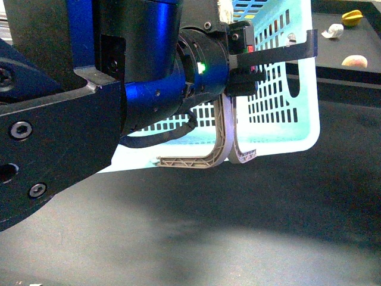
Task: Pick mango with right arm and hold basket with left
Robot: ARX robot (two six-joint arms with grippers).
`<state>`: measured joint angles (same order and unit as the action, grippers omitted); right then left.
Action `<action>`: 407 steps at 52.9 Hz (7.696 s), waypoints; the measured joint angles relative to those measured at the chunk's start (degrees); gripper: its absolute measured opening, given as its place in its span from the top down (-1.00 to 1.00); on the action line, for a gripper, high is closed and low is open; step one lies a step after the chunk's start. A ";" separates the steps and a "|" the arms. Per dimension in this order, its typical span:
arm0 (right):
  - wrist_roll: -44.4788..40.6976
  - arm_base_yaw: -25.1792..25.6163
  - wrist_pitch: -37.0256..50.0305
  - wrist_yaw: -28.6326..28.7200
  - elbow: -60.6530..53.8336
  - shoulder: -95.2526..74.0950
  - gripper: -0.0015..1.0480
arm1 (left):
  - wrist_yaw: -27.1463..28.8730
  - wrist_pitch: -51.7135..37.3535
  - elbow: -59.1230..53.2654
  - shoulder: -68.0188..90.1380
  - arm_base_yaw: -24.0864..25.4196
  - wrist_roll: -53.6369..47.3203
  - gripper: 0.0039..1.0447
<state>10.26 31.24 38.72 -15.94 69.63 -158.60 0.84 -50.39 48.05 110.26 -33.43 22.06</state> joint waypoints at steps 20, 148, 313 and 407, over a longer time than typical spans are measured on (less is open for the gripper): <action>-1.49 0.00 -0.20 -1.07 -0.15 -0.77 -0.84 | 0.04 0.00 0.00 0.00 0.00 0.00 0.92; 4.63 -39.58 -19.47 13.46 -33.59 76.28 -0.14 | 0.02 0.00 0.00 0.00 0.00 0.02 0.92; -8.11 -41.38 -16.13 6.10 -63.10 129.61 0.09 | 0.02 0.22 -0.04 0.20 0.02 0.26 0.92; -10.08 -31.36 -38.62 15.89 -69.29 158.29 0.96 | 0.00 0.22 -0.04 0.22 0.02 0.26 0.92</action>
<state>0.19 -0.12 0.10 -0.05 0.34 -0.32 0.84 -50.17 48.01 110.48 -33.41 22.33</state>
